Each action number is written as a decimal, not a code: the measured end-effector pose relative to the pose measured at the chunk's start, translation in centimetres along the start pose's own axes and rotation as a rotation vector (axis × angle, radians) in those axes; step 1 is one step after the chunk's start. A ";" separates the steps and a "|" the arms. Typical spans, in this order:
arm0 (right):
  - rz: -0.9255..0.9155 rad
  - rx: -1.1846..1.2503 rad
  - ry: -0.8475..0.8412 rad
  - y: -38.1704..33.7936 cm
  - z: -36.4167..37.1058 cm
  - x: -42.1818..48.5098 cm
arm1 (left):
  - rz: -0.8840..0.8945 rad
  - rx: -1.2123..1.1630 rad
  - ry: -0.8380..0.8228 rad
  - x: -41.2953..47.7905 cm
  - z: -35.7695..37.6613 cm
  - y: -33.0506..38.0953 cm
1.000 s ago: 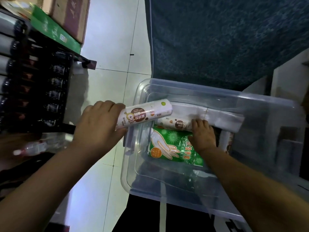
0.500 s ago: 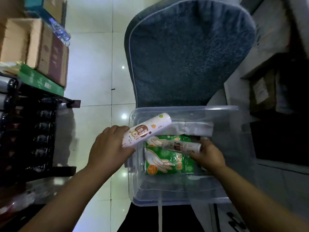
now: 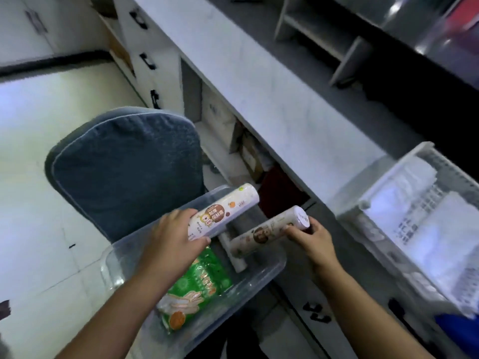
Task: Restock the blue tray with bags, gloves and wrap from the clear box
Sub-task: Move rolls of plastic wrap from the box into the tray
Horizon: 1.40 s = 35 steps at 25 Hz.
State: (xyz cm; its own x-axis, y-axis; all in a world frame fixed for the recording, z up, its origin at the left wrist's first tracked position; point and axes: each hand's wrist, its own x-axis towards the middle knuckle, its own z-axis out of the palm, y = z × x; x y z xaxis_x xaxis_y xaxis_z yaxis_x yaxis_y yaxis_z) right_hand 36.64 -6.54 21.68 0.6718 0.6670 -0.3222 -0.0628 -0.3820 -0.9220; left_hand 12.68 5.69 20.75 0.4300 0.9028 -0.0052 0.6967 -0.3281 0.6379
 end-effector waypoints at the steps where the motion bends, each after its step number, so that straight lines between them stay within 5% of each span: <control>1: -0.033 0.059 0.040 -1.0 -2.1 -0.5 | 0.056 -0.007 -0.006 0.4 0.5 2.3; 11: -0.352 0.684 0.345 -5.8 -27.1 -5.6 | 0.367 -0.055 -0.028 -3.7 8.3 24.5; 15: -0.398 0.722 0.448 -5.7 -38.3 -7.5 | 0.469 -0.077 -0.058 -6.9 13.1 32.5; 20: -0.232 0.124 0.444 -1.9 -46.1 -7.8 | 0.511 -0.035 -0.071 -9.5 17.6 37.6; 27: -0.291 -0.953 -0.049 6.1 -45.8 -8.1 | 0.449 0.022 -0.073 -10.0 19.2 39.3; 35: -0.451 -1.332 0.163 7.4 -43.6 -8.9 | 0.475 0.041 -0.129 -8.4 19.1 39.6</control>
State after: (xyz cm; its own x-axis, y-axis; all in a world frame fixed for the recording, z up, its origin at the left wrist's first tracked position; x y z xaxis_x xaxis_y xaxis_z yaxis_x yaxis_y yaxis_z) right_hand 62.39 -43.18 27.09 0.5291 0.8468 0.0541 0.8485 -0.5290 -0.0180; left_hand 47.62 -20.20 31.37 0.7711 0.6101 0.1822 0.4273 -0.7081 0.5622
